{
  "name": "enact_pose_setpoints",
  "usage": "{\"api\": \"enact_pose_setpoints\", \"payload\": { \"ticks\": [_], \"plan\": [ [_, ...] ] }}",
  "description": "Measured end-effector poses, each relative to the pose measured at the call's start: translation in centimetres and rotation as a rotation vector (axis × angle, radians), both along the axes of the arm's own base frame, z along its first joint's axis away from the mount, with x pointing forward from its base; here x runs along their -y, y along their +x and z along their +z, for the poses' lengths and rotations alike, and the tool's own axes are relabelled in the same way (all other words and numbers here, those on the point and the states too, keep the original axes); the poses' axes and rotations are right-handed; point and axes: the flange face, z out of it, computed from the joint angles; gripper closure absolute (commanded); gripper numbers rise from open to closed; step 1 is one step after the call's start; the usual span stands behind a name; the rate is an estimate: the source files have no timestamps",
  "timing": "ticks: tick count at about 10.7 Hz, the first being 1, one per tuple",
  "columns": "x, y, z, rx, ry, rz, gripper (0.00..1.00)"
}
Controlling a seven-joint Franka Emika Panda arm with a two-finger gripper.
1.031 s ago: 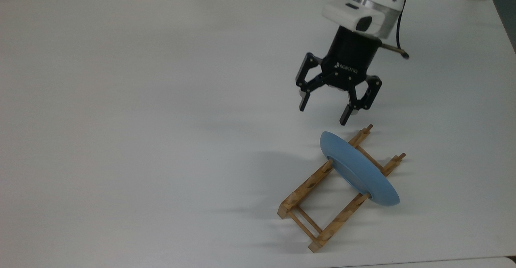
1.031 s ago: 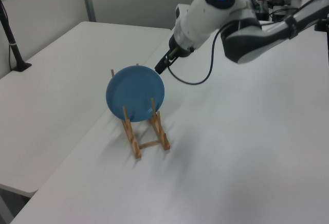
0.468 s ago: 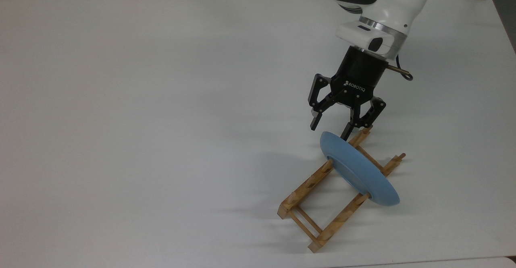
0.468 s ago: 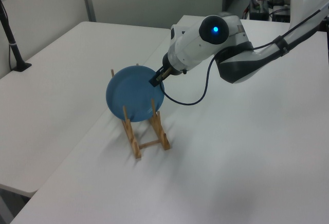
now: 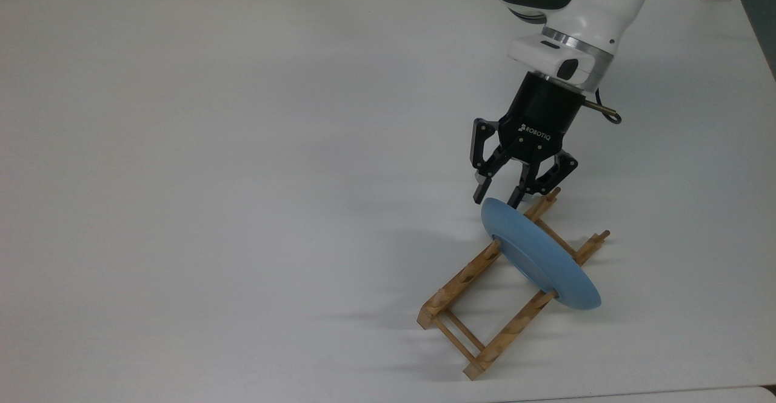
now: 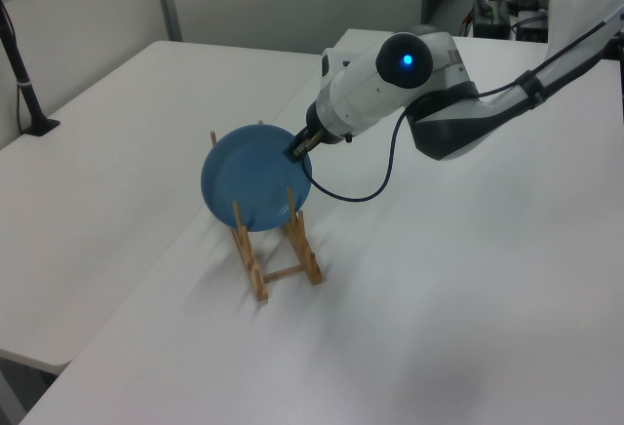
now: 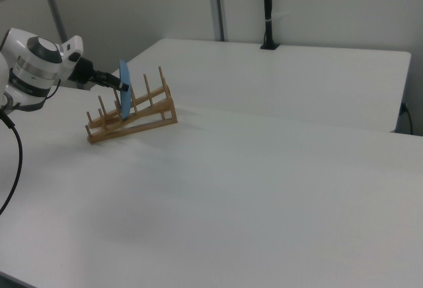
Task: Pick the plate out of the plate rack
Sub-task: 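Lower the gripper onto the plate rim and close it, then lift the gripped blue plate up out of the wooden rack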
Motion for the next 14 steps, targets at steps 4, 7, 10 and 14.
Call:
{"api": "enact_pose_setpoints", "payload": {
  "ticks": [4,7,10,14],
  "plan": [
    [-0.03,0.15,-0.10,0.016,-0.030,0.013,0.82],
    [-0.02,0.20,-0.04,0.027,-0.050,0.022,0.98],
    [-0.02,0.23,0.00,0.034,-0.064,0.029,1.00],
    [-0.18,0.19,0.12,0.053,-0.102,0.047,1.00]
  ]
}}
